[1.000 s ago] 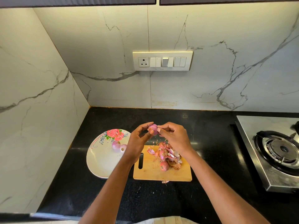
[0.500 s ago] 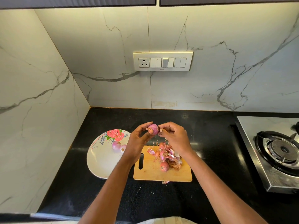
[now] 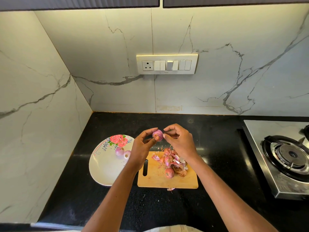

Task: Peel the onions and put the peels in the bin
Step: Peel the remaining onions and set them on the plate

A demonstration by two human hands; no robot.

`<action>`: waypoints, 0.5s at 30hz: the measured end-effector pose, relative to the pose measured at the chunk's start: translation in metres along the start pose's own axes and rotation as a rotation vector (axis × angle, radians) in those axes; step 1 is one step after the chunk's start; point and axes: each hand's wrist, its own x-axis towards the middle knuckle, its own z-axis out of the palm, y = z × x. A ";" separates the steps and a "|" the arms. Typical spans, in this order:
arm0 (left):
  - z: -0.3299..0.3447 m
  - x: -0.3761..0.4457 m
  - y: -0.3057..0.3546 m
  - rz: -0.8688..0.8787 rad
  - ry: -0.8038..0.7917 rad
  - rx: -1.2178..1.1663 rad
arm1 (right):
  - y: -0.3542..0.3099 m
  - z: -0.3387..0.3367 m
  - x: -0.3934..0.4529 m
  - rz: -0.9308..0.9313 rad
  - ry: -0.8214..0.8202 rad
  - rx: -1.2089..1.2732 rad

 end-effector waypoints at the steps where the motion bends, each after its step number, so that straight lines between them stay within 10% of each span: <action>1: 0.001 0.000 0.000 -0.001 0.005 0.003 | -0.001 0.000 0.000 -0.001 0.000 -0.021; 15: -0.001 0.000 0.002 -0.022 0.011 -0.041 | 0.013 -0.007 0.002 0.106 0.021 -0.053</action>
